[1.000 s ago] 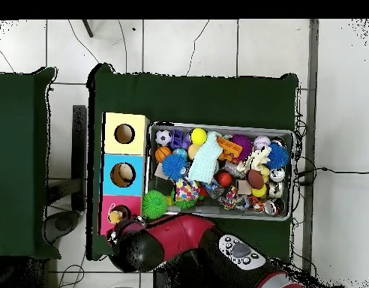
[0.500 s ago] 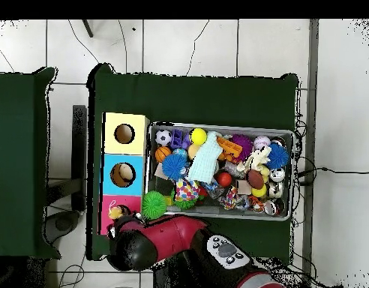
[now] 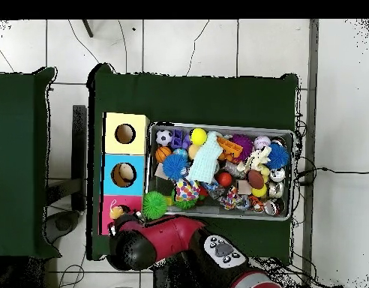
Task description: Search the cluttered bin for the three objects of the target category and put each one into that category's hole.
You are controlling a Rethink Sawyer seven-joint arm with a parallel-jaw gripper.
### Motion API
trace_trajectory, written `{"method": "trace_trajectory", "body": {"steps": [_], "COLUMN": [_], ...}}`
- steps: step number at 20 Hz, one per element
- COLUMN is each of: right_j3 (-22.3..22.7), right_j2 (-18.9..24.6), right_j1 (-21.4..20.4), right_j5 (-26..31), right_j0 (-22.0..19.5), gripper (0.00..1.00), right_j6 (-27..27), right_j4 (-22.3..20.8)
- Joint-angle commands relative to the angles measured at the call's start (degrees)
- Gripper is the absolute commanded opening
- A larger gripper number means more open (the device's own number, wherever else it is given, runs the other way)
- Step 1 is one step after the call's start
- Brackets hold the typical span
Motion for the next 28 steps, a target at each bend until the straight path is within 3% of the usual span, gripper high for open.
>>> {"method": "trace_trajectory", "body": {"steps": [1,21,22,26,28], "right_j3": [-4.4,-2.9,-3.0,-2.5,-1.5], "right_j2": [0.1,4.8,5.1,4.2,6.9], "right_j1": [0.0,-4.2,-4.1,-4.3,-5.1], "right_j5": [-0.5,3.3,3.2,0.1,3.5], "right_j0": [-3.7,-5.7,-5.8,-5.4,-7.3], "gripper": [1.0,1.0,0.0,0.0,0.0], "right_j6": [7.2,7.7,7.9,10.7,9.5], "right_j4": [-0.7,2.1,2.2,3.4,4.4]}}
